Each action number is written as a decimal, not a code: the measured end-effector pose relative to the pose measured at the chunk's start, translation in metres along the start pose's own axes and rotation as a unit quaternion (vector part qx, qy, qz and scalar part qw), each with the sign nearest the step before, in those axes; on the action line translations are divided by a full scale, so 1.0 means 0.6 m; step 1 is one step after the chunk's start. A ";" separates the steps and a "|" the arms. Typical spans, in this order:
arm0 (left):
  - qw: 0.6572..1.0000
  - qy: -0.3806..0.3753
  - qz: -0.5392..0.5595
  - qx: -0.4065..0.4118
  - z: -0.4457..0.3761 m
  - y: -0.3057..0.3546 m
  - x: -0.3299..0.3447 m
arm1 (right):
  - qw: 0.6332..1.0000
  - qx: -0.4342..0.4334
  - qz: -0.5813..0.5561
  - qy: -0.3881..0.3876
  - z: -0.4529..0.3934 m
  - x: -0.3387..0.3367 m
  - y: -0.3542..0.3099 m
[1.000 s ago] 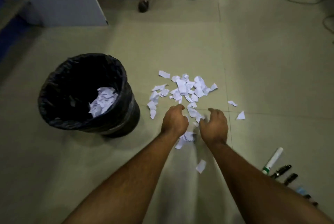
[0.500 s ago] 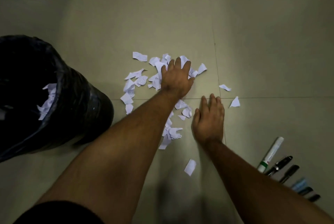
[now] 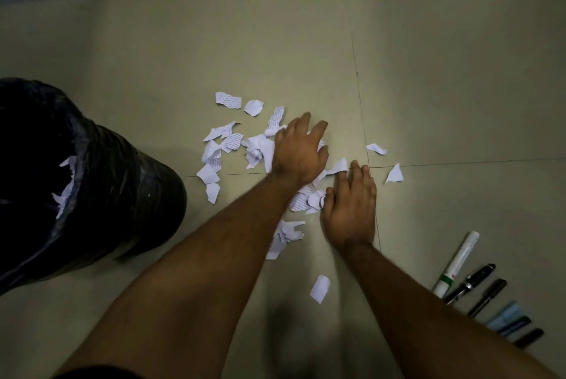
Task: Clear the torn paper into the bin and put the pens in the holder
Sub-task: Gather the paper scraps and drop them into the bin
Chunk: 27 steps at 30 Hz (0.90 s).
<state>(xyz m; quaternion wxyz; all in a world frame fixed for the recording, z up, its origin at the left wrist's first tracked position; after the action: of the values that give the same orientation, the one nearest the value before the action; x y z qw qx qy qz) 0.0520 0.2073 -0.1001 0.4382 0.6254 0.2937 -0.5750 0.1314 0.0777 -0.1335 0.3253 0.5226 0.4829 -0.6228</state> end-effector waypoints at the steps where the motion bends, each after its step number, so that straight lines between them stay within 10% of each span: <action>1: 0.999 -0.043 -0.001 0.018 -0.006 0.010 0.020 | 1.000 0.004 -0.004 0.003 0.001 0.000 0.003; 10: 0.982 0.164 -0.068 -0.065 0.032 -0.074 -0.039 | 1.000 0.003 -0.016 0.016 0.003 -0.001 0.006; 16: 0.984 -0.008 -0.041 -0.171 -0.039 -0.189 0.013 | 0.999 -0.003 -0.025 0.020 -0.001 -0.002 0.005; 21: 0.998 0.066 0.009 -0.020 0.035 -0.094 0.001 | 0.999 -0.002 -0.031 0.011 -0.003 0.000 0.007; 27: 0.989 0.043 -0.035 -0.134 -0.009 -0.184 -0.008 | 0.999 0.000 -0.034 0.015 -0.003 -0.001 0.006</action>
<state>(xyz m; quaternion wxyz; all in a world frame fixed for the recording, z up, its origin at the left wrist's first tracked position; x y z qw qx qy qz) -0.0422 0.2616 -0.1186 0.4842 0.5747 0.4082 -0.5183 0.1353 0.0782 -0.1336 0.2966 0.5154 0.5051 -0.6255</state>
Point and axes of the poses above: each hand's wrist, its own z-axis away from the middle knuckle, its own x-axis out of the palm, y = z × x, the point moved 10 cm from there along -z, towards the middle knuckle, and after that the axes turned 1 degree about -y, right-handed, at the moved point
